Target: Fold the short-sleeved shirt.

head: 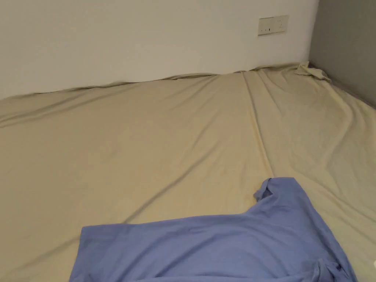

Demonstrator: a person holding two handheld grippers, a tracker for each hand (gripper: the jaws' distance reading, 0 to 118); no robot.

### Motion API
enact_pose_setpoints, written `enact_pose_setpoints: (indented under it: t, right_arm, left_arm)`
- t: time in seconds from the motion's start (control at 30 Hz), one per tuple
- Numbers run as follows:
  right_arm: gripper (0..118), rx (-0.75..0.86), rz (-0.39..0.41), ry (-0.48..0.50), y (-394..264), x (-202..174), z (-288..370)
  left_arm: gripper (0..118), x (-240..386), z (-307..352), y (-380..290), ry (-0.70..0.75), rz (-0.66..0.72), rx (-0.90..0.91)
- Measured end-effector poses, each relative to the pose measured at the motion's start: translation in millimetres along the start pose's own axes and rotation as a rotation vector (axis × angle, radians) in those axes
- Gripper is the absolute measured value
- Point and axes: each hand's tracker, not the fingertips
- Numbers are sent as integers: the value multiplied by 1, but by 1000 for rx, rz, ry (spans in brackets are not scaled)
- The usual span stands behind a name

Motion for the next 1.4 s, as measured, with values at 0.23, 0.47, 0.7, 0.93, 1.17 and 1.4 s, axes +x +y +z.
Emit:
enact_pose_setpoints:
  t: [0.23,0.47,0.7,0.93,1.17,1.4]
  right_arm:
    - [115,396,112,54,43,-67,79]
    - [3,458,193,-141,81,-111,29]
    - [3,406,235,-100,94,-120,-3]
    - [3,392,195,-78,107,-106,-13]
    - [3,352,193,-154,155,-61,-35]
    - [117,140,98,-191,219,-17,-83]
  left_arm:
    - [105,28,8,68,-60,-34,221]
    - [0,54,-70,110,145,-120,238]
    - [97,51,-113,138,114,-103,259]
    - [102,57,-166,152,167,-238,129]
    - [1,74,-133,151,101,-263,160]
    - [1,85,-67,143,16,-232,214]
